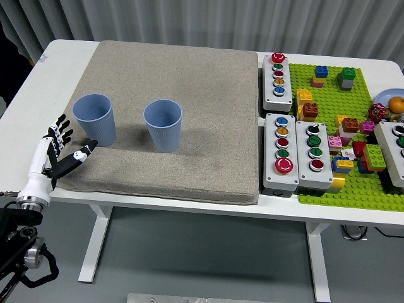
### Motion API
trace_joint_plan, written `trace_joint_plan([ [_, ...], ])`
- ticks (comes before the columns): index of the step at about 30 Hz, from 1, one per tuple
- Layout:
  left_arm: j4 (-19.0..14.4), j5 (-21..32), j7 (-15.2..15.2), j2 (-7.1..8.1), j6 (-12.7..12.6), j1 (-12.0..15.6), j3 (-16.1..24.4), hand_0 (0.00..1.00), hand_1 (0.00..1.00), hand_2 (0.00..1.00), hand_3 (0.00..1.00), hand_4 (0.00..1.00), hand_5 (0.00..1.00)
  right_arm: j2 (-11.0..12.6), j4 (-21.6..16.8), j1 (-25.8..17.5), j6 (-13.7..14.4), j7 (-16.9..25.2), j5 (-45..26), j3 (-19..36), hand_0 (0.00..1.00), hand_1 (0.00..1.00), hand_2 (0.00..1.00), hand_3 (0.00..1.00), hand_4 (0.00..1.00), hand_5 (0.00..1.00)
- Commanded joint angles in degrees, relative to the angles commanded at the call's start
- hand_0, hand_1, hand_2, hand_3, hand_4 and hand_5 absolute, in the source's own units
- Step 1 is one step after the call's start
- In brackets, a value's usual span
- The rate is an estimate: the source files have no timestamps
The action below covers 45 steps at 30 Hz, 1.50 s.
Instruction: Pick cup pour cup place
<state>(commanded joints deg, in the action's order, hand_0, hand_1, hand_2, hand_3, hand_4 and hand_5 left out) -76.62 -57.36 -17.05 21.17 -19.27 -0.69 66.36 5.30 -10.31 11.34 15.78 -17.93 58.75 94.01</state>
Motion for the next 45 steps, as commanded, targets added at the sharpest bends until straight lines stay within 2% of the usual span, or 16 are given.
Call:
trace_joint_plan([
  [6,2.06,0.68,0.17,-0.02,0.01,-2.25,-0.84,0.921,0.933,0.998,0.998,0.934,0.302,-0.04,0.0,-0.03,-0.04,0.03,-0.15,-0.18,0.699,0.625,0.561,0.57,0.002,0.06],
  [17,6.79,0.43,0.6,-1.58,-0.44,-7.11,-3.49,0.923,0.932,0.998,0.998,0.934,0.302,-0.03,0.0,-0.17,-0.14,0.11,-0.28,-0.31,0.7,0.625,0.561,0.57,0.002,0.06],
  [22,8.16,0.68,0.7,-1.74,-0.46,-9.13,-4.57,0.923,0.932,0.998,0.998,0.934,0.302,-0.01,0.0,-0.09,-0.11,0.17,-0.55,-0.49,0.7,0.625,0.561,0.57,0.002,0.06],
  [35,9.44,1.14,0.83,-2.0,-0.36,-10.24,-4.47,0.926,0.932,0.998,0.998,0.935,0.311,0.1,0.0,0.11,-0.15,0.2,-0.47,-0.41,0.7,0.625,0.561,0.569,0.002,0.058],
  [45,10.6,0.98,1.15,-2.92,-0.13,-12.07,-5.37,0.927,0.932,0.998,0.998,0.935,0.314,0.2,0.0,0.45,-0.14,0.21,-0.61,-0.53,0.7,0.625,0.56,0.569,0.002,0.056],
])
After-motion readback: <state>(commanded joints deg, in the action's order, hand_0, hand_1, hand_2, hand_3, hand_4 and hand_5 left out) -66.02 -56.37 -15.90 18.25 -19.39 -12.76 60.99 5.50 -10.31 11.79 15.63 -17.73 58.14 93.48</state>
